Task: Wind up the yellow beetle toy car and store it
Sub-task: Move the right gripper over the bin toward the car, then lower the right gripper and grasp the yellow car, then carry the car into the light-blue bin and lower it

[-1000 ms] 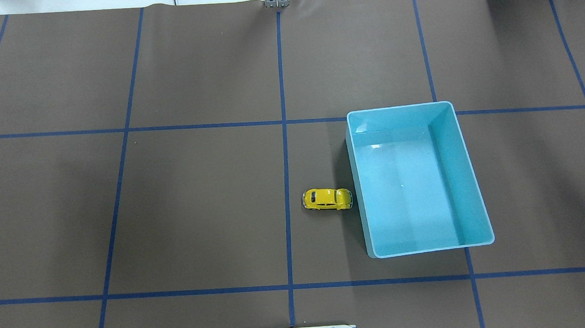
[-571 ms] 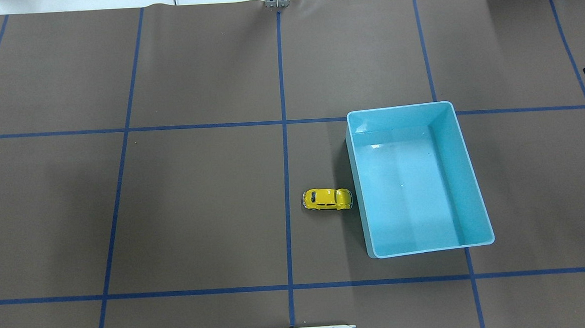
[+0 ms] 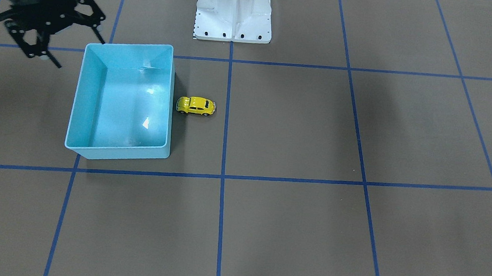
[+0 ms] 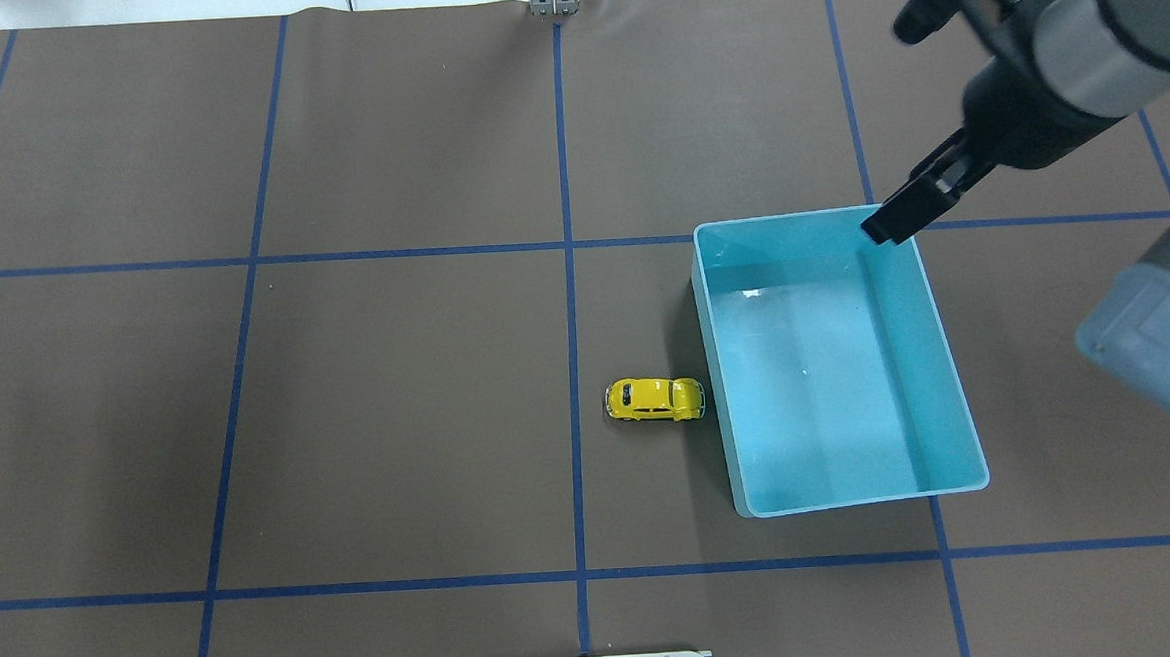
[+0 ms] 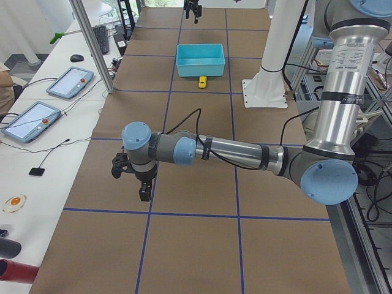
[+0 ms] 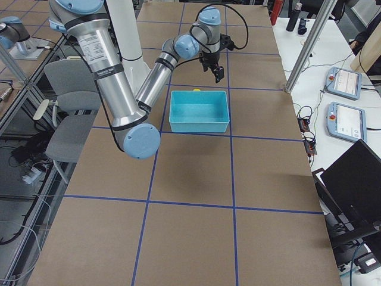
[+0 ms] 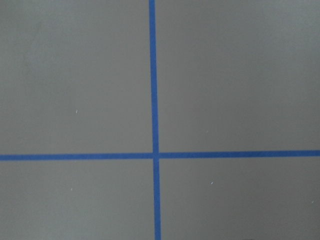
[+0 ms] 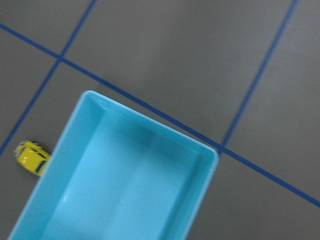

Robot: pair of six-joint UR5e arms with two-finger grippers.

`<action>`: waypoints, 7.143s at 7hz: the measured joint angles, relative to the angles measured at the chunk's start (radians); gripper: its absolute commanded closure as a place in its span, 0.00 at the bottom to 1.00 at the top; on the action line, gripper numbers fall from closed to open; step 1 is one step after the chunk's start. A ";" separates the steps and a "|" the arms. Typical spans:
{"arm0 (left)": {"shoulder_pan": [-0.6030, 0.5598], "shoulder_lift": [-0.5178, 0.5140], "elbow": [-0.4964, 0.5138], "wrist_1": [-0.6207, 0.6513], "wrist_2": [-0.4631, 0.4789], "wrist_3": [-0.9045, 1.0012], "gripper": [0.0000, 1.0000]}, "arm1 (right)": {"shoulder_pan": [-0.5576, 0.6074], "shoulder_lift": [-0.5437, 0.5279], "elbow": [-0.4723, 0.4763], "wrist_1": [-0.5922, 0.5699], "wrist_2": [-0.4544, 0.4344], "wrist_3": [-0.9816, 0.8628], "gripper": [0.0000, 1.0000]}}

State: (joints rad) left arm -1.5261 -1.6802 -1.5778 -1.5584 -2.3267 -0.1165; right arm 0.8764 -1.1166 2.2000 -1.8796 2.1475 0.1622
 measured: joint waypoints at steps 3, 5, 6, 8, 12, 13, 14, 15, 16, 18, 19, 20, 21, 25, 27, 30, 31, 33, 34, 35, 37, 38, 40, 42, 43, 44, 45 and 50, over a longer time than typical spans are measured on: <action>-0.024 0.054 0.012 -0.003 -0.003 0.001 0.00 | -0.261 0.088 -0.037 -0.016 -0.240 -0.290 0.00; -0.033 0.060 0.018 -0.002 -0.010 0.001 0.00 | -0.342 0.168 -0.147 -0.015 -0.305 -0.429 0.00; -0.033 0.060 0.028 -0.002 -0.010 0.001 0.00 | -0.367 0.188 -0.199 -0.004 -0.315 -0.487 0.00; -0.034 0.058 0.042 -0.003 -0.009 -0.001 0.00 | -0.408 0.183 -0.286 0.081 -0.325 -0.561 0.01; -0.033 0.054 0.045 -0.003 -0.010 -0.003 0.00 | -0.445 0.148 -0.401 0.237 -0.326 -0.563 0.01; -0.033 0.053 0.045 -0.003 -0.011 -0.003 0.00 | -0.437 0.145 -0.406 0.242 -0.325 -0.561 0.01; -0.033 0.053 0.045 -0.003 -0.011 -0.003 0.00 | -0.428 0.144 -0.413 0.244 -0.323 -0.551 0.01; -0.034 0.053 0.044 -0.003 -0.011 -0.003 0.00 | -0.424 0.147 -0.430 0.256 -0.321 -0.526 0.01; -0.034 0.053 0.045 -0.003 -0.011 -0.004 0.00 | -0.422 0.152 -0.456 0.284 -0.321 -0.502 0.01; -0.034 0.052 0.045 -0.003 -0.011 -0.005 0.00 | -0.422 0.163 -0.500 0.329 -0.321 -0.467 0.01; -0.034 0.051 0.045 -0.003 -0.011 -0.006 0.00 | -0.422 0.169 -0.518 0.348 -0.321 -0.457 0.01; -0.033 0.051 0.045 -0.003 -0.011 -0.006 0.00 | -0.422 0.175 -0.536 0.359 -0.321 -0.454 0.01; -0.033 0.050 0.045 -0.003 -0.011 -0.006 0.00 | -0.424 0.180 -0.549 0.364 -0.321 -0.453 0.01; -0.032 0.049 0.045 -0.003 -0.011 -0.006 0.00 | -0.442 0.178 -0.565 0.371 -0.321 -0.445 0.85; -0.032 0.048 0.046 -0.003 -0.011 -0.005 0.00 | -0.450 0.173 -0.565 0.379 -0.325 -0.440 1.00; -0.032 0.048 0.049 -0.003 -0.011 -0.005 0.00 | -0.454 0.219 -0.564 0.377 -0.327 -0.430 1.00; -0.032 0.048 0.052 -0.003 -0.011 -0.005 0.00 | -0.452 0.273 -0.560 0.352 -0.326 -0.418 1.00; -0.032 0.048 0.054 -0.004 -0.011 -0.005 0.00 | -0.398 0.361 -0.493 0.219 -0.283 -0.416 1.00; -0.032 0.048 0.054 -0.004 -0.011 -0.005 0.00 | -0.321 0.360 -0.400 0.108 -0.221 -0.446 1.00; -0.032 0.048 0.054 -0.003 -0.011 -0.005 0.00 | -0.237 0.316 -0.306 0.027 -0.165 -0.520 1.00; -0.033 0.045 0.055 -0.003 -0.011 -0.008 0.00 | -0.120 0.171 -0.205 -0.009 -0.099 -0.711 1.00; -0.032 0.044 0.055 -0.003 -0.011 -0.008 0.00 | -0.095 0.097 -0.194 0.018 -0.085 -0.793 1.00; -0.032 0.044 0.055 -0.003 -0.011 -0.008 0.00 | -0.119 -0.018 -0.221 0.118 -0.084 -0.855 1.00; -0.032 0.043 0.054 -0.004 -0.011 -0.008 0.00 | -0.189 -0.071 -0.300 0.227 -0.089 -0.860 1.00; -0.032 0.043 0.054 -0.004 -0.011 -0.008 0.00 | -0.213 -0.082 -0.340 0.270 -0.093 -0.860 1.00; -0.032 0.043 0.054 -0.004 -0.010 -0.008 0.00 | -0.229 -0.091 -0.363 0.294 -0.096 -0.860 0.80; -0.032 0.043 0.055 -0.004 -0.011 -0.008 0.00 | -0.238 -0.098 -0.372 0.304 -0.097 -0.859 0.01; -0.032 0.046 0.055 -0.003 -0.011 -0.008 0.00 | -0.236 -0.107 -0.359 0.320 -0.094 -0.852 0.00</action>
State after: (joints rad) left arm -1.5585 -1.6345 -1.5226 -1.5617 -2.3378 -0.1244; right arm 0.6401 -1.2241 1.8410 -1.5600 2.0534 -0.6902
